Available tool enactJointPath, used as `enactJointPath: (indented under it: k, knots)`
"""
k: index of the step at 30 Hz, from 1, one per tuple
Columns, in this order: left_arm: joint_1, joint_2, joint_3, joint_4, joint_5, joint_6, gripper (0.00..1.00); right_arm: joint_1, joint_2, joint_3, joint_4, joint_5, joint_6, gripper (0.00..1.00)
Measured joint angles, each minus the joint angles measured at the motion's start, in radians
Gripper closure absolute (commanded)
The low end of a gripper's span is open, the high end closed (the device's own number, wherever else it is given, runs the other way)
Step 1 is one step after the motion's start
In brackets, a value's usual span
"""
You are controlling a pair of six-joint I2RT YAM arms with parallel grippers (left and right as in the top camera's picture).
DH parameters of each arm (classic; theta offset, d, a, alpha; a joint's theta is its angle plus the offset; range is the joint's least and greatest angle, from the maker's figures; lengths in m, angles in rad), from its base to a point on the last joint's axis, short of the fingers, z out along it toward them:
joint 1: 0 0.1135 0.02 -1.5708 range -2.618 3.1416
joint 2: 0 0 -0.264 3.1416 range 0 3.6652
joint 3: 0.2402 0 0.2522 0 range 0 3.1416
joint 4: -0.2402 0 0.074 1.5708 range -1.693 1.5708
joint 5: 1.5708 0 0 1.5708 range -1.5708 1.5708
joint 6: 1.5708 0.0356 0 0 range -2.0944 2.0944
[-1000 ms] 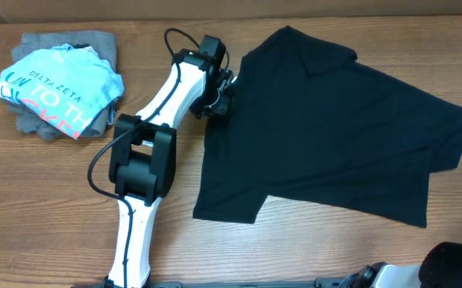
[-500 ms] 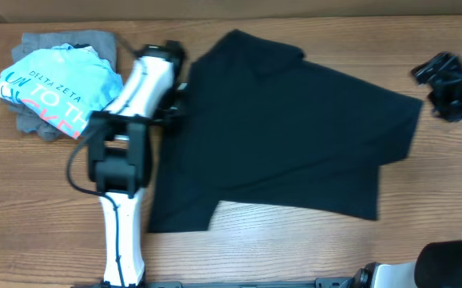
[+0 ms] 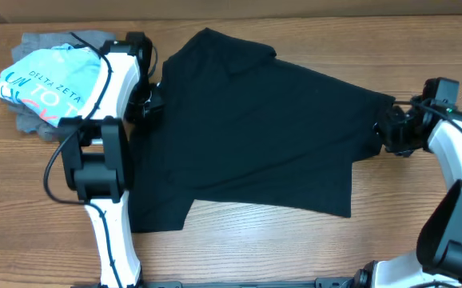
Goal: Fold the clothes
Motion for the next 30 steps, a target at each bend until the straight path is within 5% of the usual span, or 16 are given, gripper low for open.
enactJointPath:
  k: [9, 24, 30]
  knots:
    - [-0.05, -0.284, 0.001, 0.001, 0.065, 0.126, 0.48, 0.0, 0.122, -0.026, 0.232, 0.033, 0.001, 0.57]
    - [-0.163, -0.346, 0.0, -0.031, 0.098, 0.19, 0.43, 0.0, 0.11, -0.024, -0.219, -0.176, -0.097, 0.3]
    - [-0.158, -0.418, 0.0, -0.038, 0.065, 0.19, 0.4, 0.0, -0.063, -0.024, -0.197, -0.169, -0.084, 0.4]
